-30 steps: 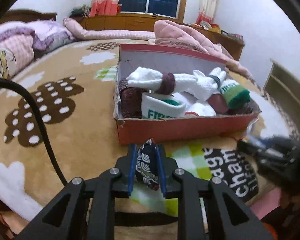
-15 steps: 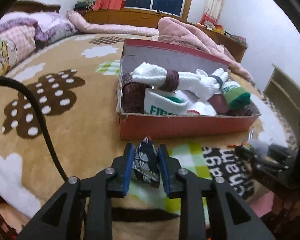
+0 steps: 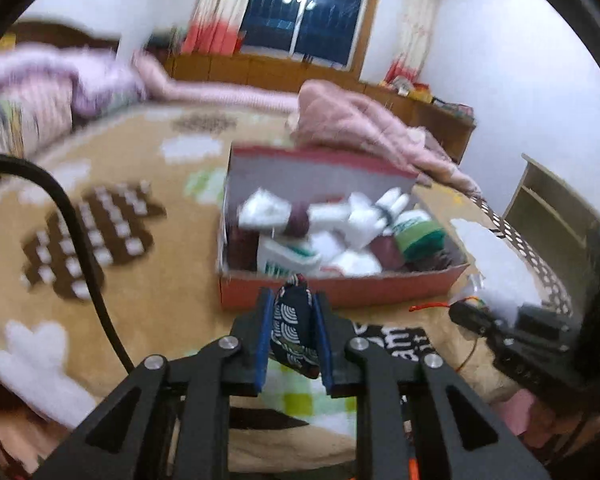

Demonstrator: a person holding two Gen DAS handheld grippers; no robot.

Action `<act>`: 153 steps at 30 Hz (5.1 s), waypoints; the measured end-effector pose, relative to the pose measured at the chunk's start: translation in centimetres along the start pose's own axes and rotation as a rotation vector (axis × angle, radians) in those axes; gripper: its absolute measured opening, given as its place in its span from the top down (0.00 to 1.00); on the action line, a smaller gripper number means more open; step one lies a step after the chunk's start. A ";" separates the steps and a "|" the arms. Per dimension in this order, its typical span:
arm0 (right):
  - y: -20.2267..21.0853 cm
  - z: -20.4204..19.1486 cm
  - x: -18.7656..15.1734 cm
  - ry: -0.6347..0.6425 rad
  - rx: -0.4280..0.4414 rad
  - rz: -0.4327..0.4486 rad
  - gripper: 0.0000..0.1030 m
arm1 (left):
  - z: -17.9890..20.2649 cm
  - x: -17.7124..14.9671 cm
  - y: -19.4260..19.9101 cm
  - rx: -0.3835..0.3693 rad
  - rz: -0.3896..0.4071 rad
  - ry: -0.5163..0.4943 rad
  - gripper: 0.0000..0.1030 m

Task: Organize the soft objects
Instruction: 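Carry the patterned sock and mesh bag over the shoebox and lower them, then open both grippers to release the sock and mesh bag in the shoebox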

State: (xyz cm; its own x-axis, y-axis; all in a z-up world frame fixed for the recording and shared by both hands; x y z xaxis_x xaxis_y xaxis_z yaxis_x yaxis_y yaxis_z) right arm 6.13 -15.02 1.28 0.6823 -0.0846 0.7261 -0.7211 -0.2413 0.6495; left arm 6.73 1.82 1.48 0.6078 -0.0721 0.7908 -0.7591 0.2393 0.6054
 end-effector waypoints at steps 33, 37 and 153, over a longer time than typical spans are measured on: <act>6.4 -2.2 4.6 0.006 0.034 0.308 0.80 | 4.9 6.5 10.0 0.049 0.308 -0.181 0.80; 5.3 -1.3 4.8 -0.011 0.015 0.299 0.79 | 4.9 5.7 8.5 0.070 0.301 -0.218 0.80; -15.3 0.7 8.7 0.130 -0.100 -0.036 0.78 | 1.4 8.5 -17.5 0.082 -0.047 -0.254 0.81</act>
State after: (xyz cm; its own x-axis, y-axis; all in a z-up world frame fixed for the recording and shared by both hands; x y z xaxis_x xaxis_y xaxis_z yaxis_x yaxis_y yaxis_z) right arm 23.17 -12.75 -2.53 0.6910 0.0500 0.7211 -0.7096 -0.1435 0.6899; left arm 24.86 -4.36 -2.27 0.5729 -0.3240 0.7529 -0.7542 0.1511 0.6390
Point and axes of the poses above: each gripper's, at about its wrist camera, not at the fingertips, and y roughly against the way its jaws point, z to its right, x to its top, the point moved 7 cm from there along -y, roughly the way its jaws point, and after that the axes turned 10 degrees about -y, right-handed, at the moved point
